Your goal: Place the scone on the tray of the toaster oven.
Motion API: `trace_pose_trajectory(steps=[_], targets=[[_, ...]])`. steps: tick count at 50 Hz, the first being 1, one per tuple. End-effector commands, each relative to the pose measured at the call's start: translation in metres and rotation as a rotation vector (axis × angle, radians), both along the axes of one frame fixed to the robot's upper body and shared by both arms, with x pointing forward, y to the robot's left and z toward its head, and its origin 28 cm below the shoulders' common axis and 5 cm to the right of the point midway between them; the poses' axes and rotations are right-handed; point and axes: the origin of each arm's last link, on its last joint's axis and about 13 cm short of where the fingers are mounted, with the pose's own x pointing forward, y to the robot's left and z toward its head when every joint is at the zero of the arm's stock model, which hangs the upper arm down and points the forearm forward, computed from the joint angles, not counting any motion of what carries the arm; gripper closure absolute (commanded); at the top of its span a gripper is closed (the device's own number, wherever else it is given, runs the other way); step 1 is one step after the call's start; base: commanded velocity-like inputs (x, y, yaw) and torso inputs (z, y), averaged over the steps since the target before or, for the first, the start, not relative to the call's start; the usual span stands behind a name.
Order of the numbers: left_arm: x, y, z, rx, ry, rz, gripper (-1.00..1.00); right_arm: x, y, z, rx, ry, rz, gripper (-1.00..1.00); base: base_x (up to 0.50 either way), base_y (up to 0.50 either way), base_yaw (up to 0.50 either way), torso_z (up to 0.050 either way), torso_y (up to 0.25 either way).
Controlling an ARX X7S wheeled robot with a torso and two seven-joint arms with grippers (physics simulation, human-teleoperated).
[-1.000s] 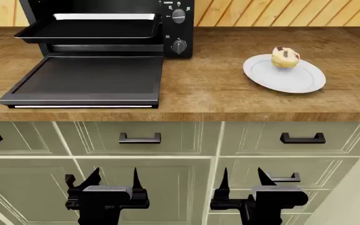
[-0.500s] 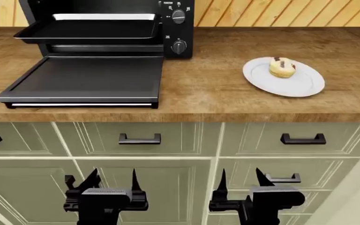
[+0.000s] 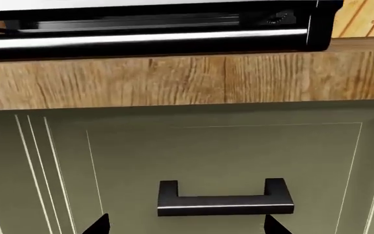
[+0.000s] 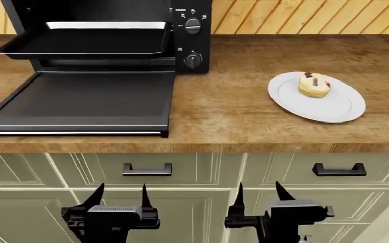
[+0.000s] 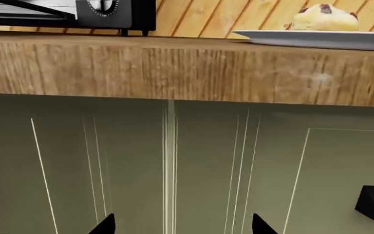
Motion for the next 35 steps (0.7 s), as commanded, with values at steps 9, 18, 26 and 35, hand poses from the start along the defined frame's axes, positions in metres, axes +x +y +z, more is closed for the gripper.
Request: trace_pose_trajectory(steps=[9,18,26,35], targets=[[-0.0005,-0.0002,-0.0003,-0.001,0.003,-0.005,-1.0,0.0018,0.001,0.0003,-0.003,-0.004,0.003,-1.0,0.24,0.0,0.0,0.0,0.0],[0.0011,-0.0005,0.0,0.001,0.002,-0.001,-1.0,0.0017,0.001,0.0,-0.005,-0.008,0.002,-1.0,0.24,0.0,0.0,0.0,0.0],[0.0006,-0.0004,0.0001,0.001,0.0,0.002,-1.0,0.0012,0.001,0.0016,-0.001,-0.025,0.003,-1.0,0.08,0.0,0.0,0.0,0.0],[0.0003,-0.0018,-0.0009,-0.009,0.017,0.015,-1.0,-0.0007,0.0027,0.0044,0.005,-0.02,-0.011,-1.0,0.0,0.0,0.0,0.0,0.0]])
